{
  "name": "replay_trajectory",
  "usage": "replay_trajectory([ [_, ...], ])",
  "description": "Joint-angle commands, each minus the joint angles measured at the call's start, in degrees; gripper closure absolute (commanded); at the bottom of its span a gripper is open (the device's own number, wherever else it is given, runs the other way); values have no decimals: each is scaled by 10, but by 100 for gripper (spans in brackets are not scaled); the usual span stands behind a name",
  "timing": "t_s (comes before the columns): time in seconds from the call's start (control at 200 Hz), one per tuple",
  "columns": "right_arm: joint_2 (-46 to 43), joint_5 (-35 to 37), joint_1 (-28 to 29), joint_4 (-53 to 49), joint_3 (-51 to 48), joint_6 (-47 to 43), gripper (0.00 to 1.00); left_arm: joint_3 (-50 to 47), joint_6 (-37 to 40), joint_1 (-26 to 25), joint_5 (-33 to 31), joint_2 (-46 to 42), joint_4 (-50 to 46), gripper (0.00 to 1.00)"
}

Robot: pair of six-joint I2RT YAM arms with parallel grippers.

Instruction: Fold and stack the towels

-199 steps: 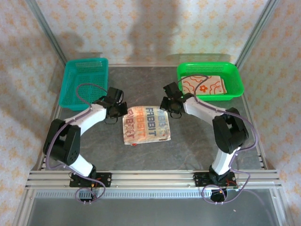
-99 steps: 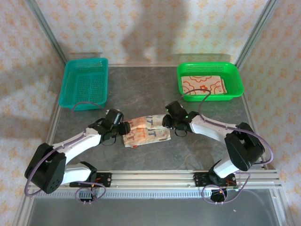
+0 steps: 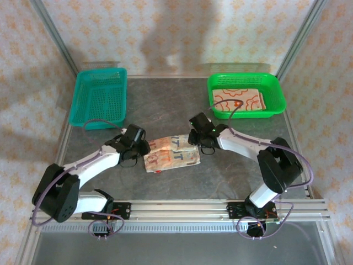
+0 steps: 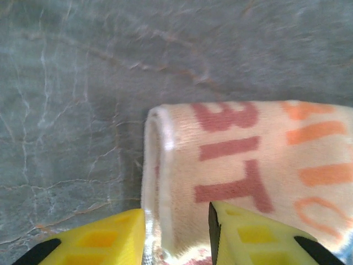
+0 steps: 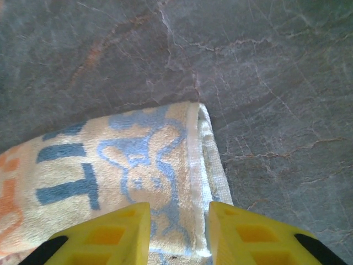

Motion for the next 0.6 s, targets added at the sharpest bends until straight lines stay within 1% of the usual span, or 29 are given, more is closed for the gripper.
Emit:
replay_trajectory([
  [0.0,14,-2,2,-28,13,22,68,-9,-71,5,34,17,9,67],
  [0.175,17,-13,2,-26,2,35,69,-16,-102,5,24,9,-9,67],
  [0.4,13,-19,2,-29,-10,42,69,-34,-123,4,37,-3,0,68],
  [0.495,14,-24,2,-26,-17,47,69,-41,-130,4,47,-4,12,71],
  [0.596,12,-29,3,-24,-22,52,68,-46,-138,4,51,-15,15,71],
])
